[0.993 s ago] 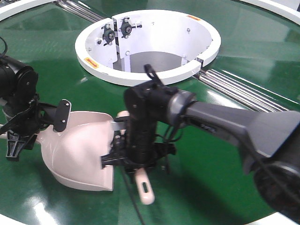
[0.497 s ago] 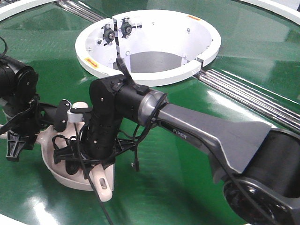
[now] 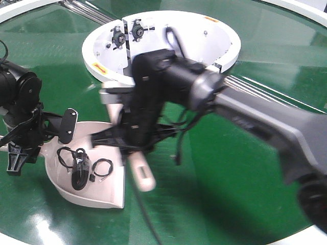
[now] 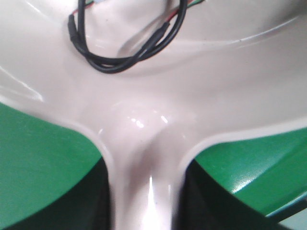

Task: Clean and inspect green conveyor with broom and dustpan
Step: 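Sweep the black cable into the dustpan with the right-held brush, then move the brush back away from the dustpan with the right gripper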

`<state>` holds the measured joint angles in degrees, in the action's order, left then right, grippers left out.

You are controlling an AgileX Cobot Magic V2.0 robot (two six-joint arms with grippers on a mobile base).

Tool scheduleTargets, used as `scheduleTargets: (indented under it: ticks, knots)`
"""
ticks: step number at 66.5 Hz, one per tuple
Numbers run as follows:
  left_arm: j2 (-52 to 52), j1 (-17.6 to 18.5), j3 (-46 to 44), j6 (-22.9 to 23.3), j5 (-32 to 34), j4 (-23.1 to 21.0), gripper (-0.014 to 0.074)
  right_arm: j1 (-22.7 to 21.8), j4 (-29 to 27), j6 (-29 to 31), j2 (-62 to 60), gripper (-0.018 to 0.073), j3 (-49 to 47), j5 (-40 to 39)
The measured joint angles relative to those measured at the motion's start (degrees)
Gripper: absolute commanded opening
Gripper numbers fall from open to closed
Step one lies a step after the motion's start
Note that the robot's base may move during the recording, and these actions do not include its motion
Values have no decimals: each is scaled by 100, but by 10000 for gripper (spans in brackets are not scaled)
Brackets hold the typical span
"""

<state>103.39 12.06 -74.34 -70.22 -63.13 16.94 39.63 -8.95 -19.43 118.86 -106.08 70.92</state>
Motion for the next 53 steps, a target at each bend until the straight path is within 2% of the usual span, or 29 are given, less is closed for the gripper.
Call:
scheduleTargets:
  ticks: [24,44,53]
  knots:
    - [0,0,0,0,0,0,-6,-1180,1032,379,-1283,-1,1993,0]
    - [0,0,0,0,-2,0,-6,-2375,1038,1180,-2235,-1,3058,0]
    - [0,0,0,0,-2,0,-6,-2647,1019,1405,-2476,-1,3196,4]
